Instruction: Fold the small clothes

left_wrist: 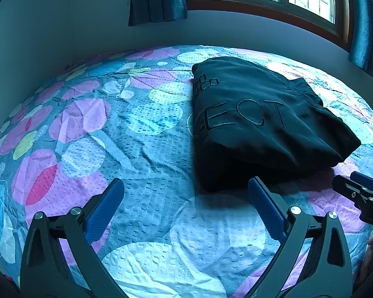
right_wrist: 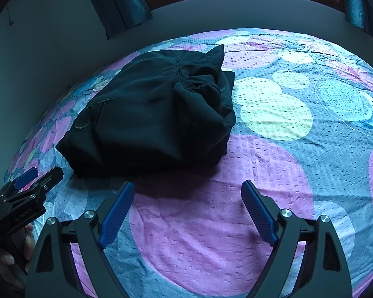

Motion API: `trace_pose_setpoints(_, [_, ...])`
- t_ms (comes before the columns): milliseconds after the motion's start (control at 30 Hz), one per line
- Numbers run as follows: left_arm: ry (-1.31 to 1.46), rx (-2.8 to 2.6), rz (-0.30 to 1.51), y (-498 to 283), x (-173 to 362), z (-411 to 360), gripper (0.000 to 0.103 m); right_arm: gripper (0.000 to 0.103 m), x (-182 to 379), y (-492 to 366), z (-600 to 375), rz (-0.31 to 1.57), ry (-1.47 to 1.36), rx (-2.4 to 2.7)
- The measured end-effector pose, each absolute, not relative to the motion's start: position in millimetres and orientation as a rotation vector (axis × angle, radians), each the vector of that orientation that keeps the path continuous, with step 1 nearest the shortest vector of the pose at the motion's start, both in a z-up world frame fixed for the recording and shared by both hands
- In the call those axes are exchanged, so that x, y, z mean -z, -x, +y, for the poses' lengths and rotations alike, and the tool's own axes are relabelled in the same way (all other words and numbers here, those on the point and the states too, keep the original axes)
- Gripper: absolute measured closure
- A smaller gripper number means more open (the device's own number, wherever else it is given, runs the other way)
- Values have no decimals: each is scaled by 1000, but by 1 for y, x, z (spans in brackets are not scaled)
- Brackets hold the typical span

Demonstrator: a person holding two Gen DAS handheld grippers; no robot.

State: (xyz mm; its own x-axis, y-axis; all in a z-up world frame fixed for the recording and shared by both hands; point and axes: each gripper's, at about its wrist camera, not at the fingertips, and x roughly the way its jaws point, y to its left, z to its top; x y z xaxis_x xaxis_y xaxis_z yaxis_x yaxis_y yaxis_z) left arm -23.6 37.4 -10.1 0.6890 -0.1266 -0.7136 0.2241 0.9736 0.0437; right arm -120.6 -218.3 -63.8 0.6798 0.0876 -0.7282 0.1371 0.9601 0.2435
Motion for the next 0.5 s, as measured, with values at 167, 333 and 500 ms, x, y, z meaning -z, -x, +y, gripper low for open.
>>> trace_pose_setpoints(167, [-138,194,792,23,11,37,3,16,65,120,-218,831,-292,25])
trace_pose_setpoints(333, [-151,135,828,19,15,37,3,16,66,120,-216,836,-294,24])
trace_pose_setpoints(500, [-163,139,825,20,16,36,3,16,66,121,-214,839,-292,21])
